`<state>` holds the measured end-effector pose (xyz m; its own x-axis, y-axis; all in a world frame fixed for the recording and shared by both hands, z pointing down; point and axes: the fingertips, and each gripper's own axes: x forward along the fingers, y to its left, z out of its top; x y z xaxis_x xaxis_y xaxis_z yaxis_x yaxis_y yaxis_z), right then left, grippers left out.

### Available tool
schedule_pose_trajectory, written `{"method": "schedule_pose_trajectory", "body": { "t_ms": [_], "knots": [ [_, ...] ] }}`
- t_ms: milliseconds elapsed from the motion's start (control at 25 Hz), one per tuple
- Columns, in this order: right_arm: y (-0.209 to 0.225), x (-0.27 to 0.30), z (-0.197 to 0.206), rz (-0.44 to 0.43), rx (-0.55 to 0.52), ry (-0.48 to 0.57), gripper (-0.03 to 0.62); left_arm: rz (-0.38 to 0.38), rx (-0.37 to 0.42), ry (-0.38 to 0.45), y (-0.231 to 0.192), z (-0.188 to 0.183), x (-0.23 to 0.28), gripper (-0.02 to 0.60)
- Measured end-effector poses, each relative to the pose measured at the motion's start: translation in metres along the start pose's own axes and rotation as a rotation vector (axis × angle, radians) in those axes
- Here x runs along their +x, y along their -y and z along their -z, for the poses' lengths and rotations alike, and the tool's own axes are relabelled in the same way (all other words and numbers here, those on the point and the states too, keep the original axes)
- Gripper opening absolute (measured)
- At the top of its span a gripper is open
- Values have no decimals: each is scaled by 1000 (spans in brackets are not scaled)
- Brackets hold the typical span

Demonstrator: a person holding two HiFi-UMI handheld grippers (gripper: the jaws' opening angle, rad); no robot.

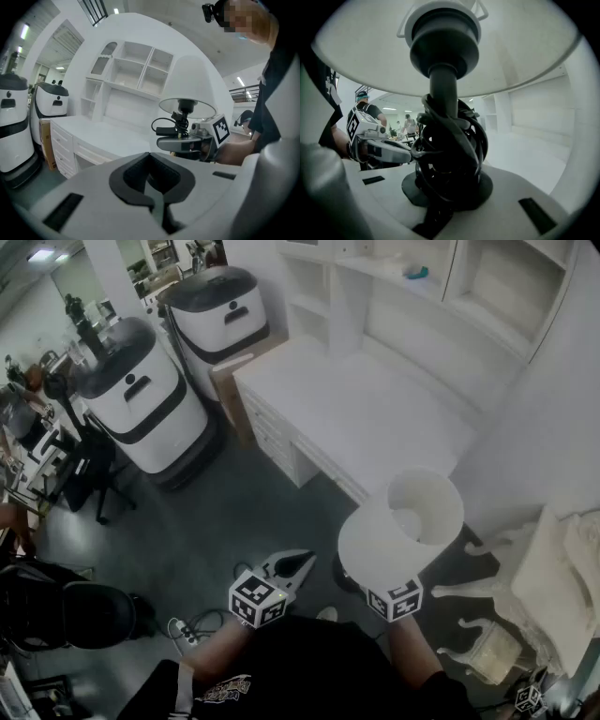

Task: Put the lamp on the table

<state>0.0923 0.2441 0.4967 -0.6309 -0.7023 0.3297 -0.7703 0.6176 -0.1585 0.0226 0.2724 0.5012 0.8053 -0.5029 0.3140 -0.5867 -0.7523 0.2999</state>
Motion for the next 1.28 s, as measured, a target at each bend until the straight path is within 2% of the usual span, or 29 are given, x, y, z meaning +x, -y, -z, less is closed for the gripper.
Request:
{"method": "schedule_pose_trajectory", "body": {
  "t_ms": [800,1280],
  "knots": [
    [-3,-5,-4,-3,16,14,55,-20,7,7,4,-2,-12,3],
    [3,-9,-2,15,17,8,54,-7,10,-4,6,-1,-9,3]
  ]
}}
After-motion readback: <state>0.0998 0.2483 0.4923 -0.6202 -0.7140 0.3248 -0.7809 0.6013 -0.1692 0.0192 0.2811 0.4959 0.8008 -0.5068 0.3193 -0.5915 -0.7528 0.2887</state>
